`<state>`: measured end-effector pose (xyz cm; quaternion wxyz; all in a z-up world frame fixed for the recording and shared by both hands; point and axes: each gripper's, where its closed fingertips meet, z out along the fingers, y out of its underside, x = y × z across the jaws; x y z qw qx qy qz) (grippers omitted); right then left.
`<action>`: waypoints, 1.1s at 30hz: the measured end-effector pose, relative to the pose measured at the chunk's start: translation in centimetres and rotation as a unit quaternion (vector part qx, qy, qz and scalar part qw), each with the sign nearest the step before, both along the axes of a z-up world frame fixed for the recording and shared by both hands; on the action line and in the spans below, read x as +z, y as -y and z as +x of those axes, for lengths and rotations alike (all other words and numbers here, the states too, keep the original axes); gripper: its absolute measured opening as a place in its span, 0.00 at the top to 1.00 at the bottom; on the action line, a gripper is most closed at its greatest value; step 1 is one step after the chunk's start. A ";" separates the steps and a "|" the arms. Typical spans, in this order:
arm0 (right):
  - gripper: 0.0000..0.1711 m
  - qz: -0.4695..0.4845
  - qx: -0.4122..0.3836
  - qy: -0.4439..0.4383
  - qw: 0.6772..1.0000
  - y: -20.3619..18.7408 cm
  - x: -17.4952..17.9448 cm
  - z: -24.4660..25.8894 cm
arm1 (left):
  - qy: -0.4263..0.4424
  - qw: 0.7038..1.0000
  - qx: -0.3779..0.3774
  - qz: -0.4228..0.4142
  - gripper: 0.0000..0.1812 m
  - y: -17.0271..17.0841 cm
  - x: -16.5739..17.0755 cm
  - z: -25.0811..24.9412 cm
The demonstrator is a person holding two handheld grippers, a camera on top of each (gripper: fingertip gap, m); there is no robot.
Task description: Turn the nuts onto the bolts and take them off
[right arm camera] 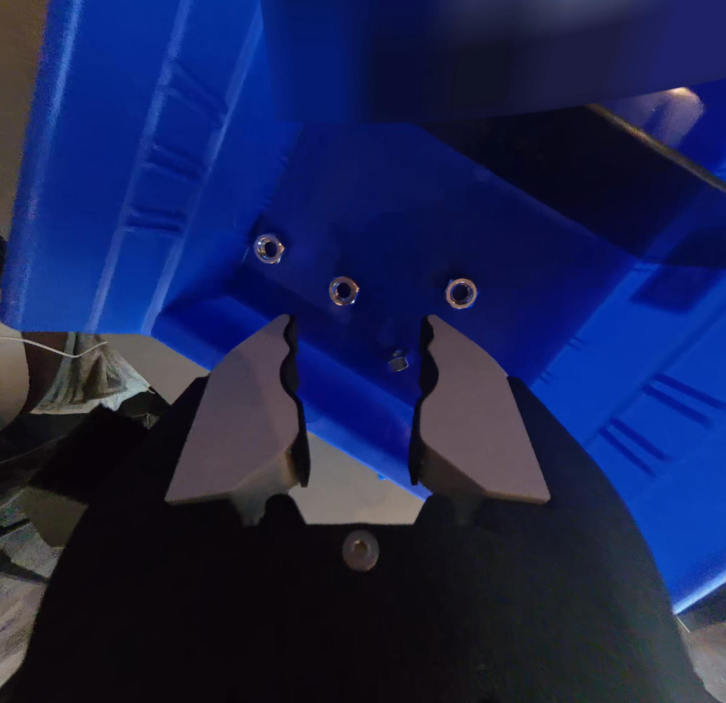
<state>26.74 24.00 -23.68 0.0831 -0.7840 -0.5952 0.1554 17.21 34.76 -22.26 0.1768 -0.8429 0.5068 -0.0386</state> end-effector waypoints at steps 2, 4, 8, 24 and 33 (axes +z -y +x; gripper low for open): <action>0.63 0.004 -0.004 -0.007 1.000 0.1 0.4 0.1 | -0.002 1.000 0.008 -0.004 0.62 0.0 0.1 -0.4; 0.63 0.018 -0.007 -0.014 1.000 0.0 0.9 0.2 | 0.020 1.000 0.014 0.006 0.60 -0.1 0.8 -0.2; 0.59 0.053 -0.027 -0.050 0.997 -0.5 2.7 0.0 | 0.086 0.994 0.032 0.058 0.51 -0.3 3.6 -0.1; 0.52 0.139 -0.103 -0.163 0.971 -5.5 9.2 0.3 | 0.174 0.918 0.202 0.294 0.45 9.3 13.7 -15.3; 0.63 0.077 -0.137 -0.122 0.980 -9.5 5.5 1.7 | 0.017 0.901 0.369 0.226 0.47 18.6 8.9 -29.3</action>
